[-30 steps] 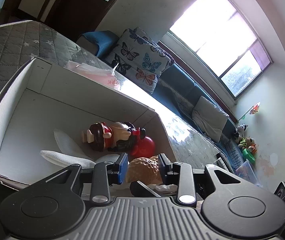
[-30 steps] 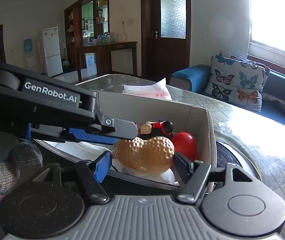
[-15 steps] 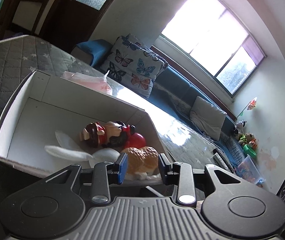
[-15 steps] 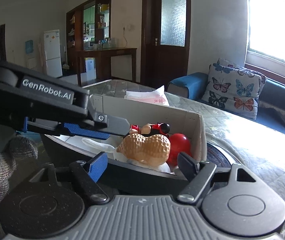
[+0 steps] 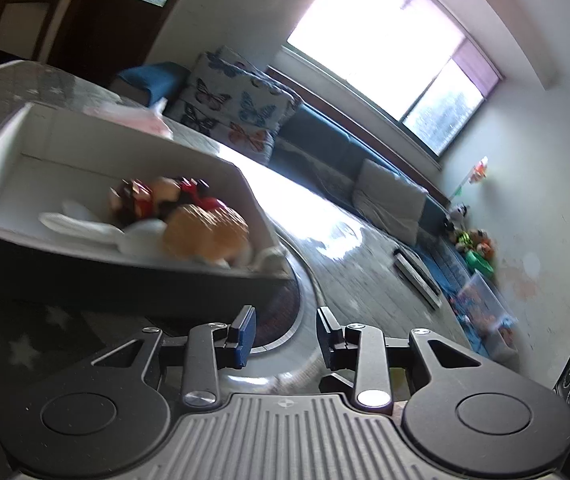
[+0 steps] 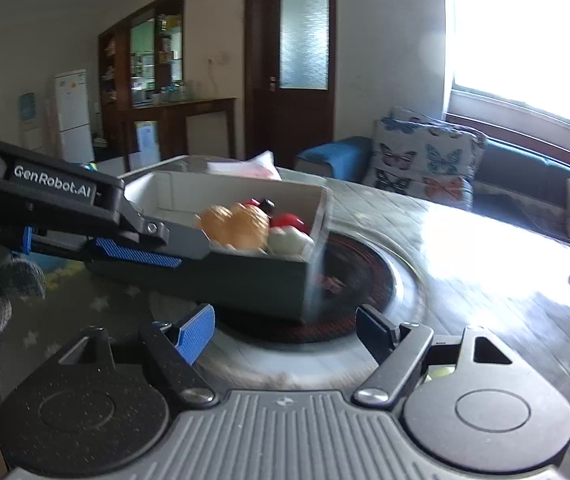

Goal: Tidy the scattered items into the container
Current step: 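Move both grippers to the green alien toy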

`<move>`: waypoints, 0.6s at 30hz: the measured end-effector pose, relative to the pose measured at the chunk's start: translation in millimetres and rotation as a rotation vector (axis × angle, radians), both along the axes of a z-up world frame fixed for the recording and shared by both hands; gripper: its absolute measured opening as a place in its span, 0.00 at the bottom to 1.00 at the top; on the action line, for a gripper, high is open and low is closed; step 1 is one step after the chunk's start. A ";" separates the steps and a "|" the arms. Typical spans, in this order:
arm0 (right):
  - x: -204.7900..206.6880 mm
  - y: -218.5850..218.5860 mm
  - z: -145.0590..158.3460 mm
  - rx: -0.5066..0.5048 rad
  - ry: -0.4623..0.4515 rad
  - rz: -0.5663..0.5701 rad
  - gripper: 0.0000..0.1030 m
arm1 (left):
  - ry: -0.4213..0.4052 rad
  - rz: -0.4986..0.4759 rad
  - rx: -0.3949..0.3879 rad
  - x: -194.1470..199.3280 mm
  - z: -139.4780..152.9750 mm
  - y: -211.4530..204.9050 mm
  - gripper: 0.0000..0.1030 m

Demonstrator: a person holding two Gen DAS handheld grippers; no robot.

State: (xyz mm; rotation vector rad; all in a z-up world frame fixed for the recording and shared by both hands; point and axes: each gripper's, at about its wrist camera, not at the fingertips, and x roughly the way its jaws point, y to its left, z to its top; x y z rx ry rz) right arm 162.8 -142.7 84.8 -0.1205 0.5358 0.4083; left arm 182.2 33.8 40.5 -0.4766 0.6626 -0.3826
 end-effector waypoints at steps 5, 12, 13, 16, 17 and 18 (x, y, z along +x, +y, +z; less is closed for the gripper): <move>-18.3 -29.6 -7.1 0.006 0.009 -0.065 0.77 | 0.027 -0.055 0.004 -0.7 -9.1 -26.1 0.34; -22.2 -67.9 -19.1 0.039 0.036 -0.165 0.77 | 0.072 -0.132 -0.004 7.9 -22.2 -58.6 0.34; -21.2 -70.3 -19.9 0.040 0.038 -0.172 0.77 | 0.083 -0.143 -0.009 10.4 -24.1 -62.7 0.34; -14.8 -79.7 -25.6 0.038 0.051 -0.198 0.77 | 0.111 -0.176 -0.013 17.5 -29.1 -76.1 0.35; -11.8 -83.9 -29.4 0.038 0.059 -0.208 0.77 | 0.117 -0.186 -0.011 19.7 -30.8 -80.6 0.35; -10.4 -87.7 -31.7 0.043 0.066 -0.214 0.77 | 0.125 -0.195 -0.012 22.5 -32.7 -84.8 0.35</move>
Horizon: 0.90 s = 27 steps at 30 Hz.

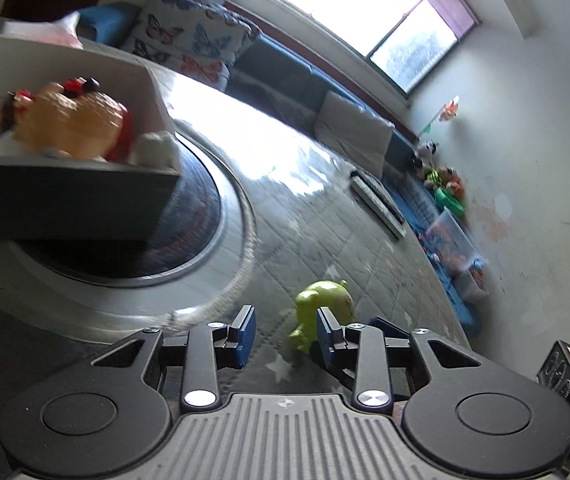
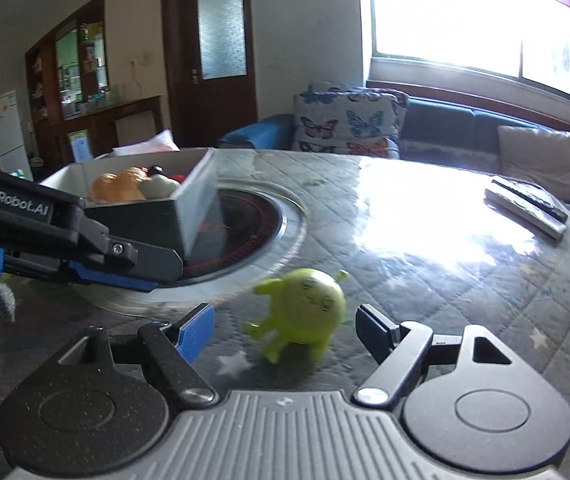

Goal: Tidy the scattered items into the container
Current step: 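Move both grippers to the green alien toy, then grasp the green alien toy with the right gripper while the left gripper pinches it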

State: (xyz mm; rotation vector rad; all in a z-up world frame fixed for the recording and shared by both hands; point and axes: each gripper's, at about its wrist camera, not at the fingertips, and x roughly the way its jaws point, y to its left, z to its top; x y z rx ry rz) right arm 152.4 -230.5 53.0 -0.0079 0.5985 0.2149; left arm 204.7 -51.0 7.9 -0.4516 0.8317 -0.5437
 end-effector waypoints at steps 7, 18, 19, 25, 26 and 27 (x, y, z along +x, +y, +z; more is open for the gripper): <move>14.5 -12.4 -12.0 0.050 0.041 -0.009 0.76 | 0.049 -0.019 -0.046 16.3 -6.9 -17.9 0.35; 26.2 -10.8 -14.2 0.100 0.052 0.019 0.67 | 0.034 -0.026 -0.056 35.5 -8.8 -30.2 0.36; 27.0 -10.2 -14.6 0.103 0.053 0.020 0.65 | 0.035 -0.026 -0.057 36.4 -10.0 -30.7 0.36; 34.8 -5.1 -17.0 0.119 0.069 0.033 0.55 | 0.051 -0.023 -0.058 42.4 -18.3 -30.6 0.36; 36.2 -4.4 -17.3 0.121 0.072 0.035 0.52 | 0.052 -0.025 -0.059 42.8 -18.5 -30.4 0.36; 37.2 -4.0 -17.8 0.121 0.073 0.031 0.51 | 0.051 -0.028 -0.059 43.3 -18.2 -30.4 0.36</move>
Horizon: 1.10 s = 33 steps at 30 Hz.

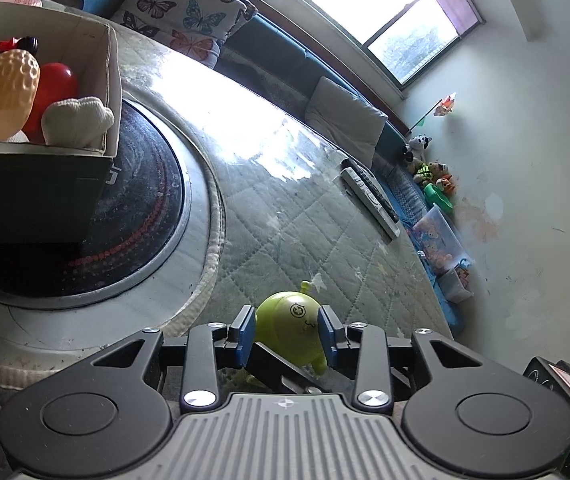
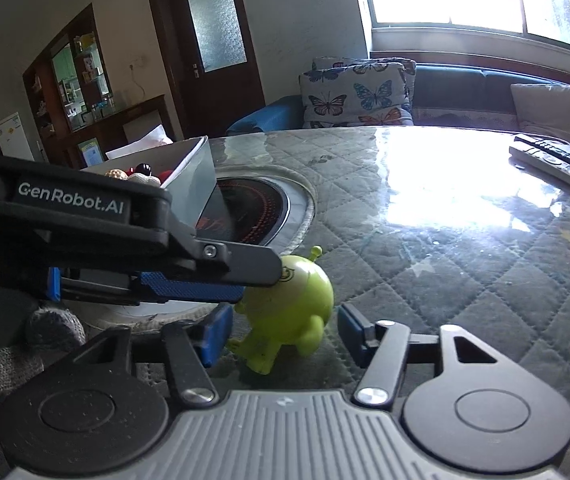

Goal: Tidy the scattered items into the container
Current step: 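Grasp the green alien toy with the right gripper while the left gripper pinches it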

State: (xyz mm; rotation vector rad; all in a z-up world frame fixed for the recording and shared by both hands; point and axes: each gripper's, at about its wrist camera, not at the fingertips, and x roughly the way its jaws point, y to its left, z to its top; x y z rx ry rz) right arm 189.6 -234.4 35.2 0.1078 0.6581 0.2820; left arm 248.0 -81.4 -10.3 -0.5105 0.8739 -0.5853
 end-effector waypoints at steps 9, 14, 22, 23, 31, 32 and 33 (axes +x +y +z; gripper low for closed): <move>-2.3 -0.4 1.3 0.007 0.007 -0.006 0.47 | -0.019 -0.013 0.006 -4.5 2.8 -0.8 0.34; -12.2 3.8 7.6 0.004 -0.008 0.006 0.47 | -0.041 -0.006 -0.003 -17.0 9.0 5.7 0.34; -27.4 28.1 30.0 -0.004 -0.051 0.064 0.47 | -0.091 0.046 -0.017 -42.8 29.1 37.4 0.34; -28.4 31.1 32.4 -0.005 -0.057 0.071 0.47 | -0.100 0.055 -0.016 -45.6 32.6 42.2 0.34; -32.3 83.1 66.5 -0.015 -0.125 0.190 0.47 | -0.160 0.162 -0.020 -68.8 62.9 93.7 0.34; -31.2 90.5 70.7 -0.017 -0.133 0.208 0.47 | -0.168 0.177 -0.019 -70.4 66.9 101.6 0.34; -29.5 97.6 74.8 -0.019 -0.141 0.226 0.47 | -0.178 0.192 -0.016 -72.2 70.9 109.0 0.34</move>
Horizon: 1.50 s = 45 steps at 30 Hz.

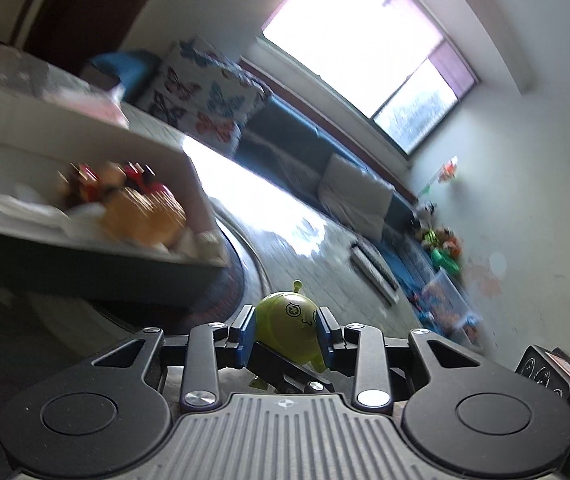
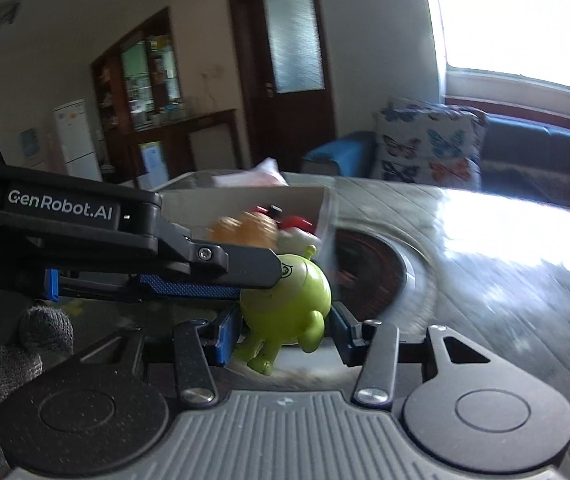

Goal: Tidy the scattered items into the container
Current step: 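Grasp the green alien toy with the right gripper while the left gripper pinches it, then carry the green alien toy into the grey box with both grippers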

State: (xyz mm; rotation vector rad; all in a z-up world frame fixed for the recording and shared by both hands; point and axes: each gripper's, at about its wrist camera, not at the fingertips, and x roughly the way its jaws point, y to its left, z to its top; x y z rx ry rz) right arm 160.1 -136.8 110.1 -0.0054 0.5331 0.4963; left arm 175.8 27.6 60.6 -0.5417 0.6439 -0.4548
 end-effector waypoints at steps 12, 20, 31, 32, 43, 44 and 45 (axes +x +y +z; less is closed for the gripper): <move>51.3 95.4 33.7 -0.025 -0.047 0.180 0.47 | -0.054 0.179 0.002 16.6 28.1 91.5 0.34; 101.4 136.2 24.9 -0.027 0.040 0.240 0.47 | 0.003 0.239 0.011 54.7 11.1 127.4 0.34; 128.1 167.5 -10.2 -0.101 0.134 0.282 0.47 | 0.097 0.268 0.042 83.4 -20.8 142.5 0.34; 128.1 169.3 -12.3 -0.109 0.132 0.283 0.47 | 0.098 0.267 0.045 84.2 -21.6 142.4 0.34; 133.1 182.7 -12.2 -0.165 0.120 0.311 0.47 | 0.097 0.290 0.053 84.2 -22.7 149.3 0.34; 132.6 184.9 -12.2 -0.174 0.113 0.314 0.47 | 0.099 0.293 0.052 83.7 -22.7 150.1 0.34; 131.5 186.1 -12.2 -0.182 0.105 0.317 0.47 | 0.098 0.295 0.052 82.8 -22.7 150.8 0.34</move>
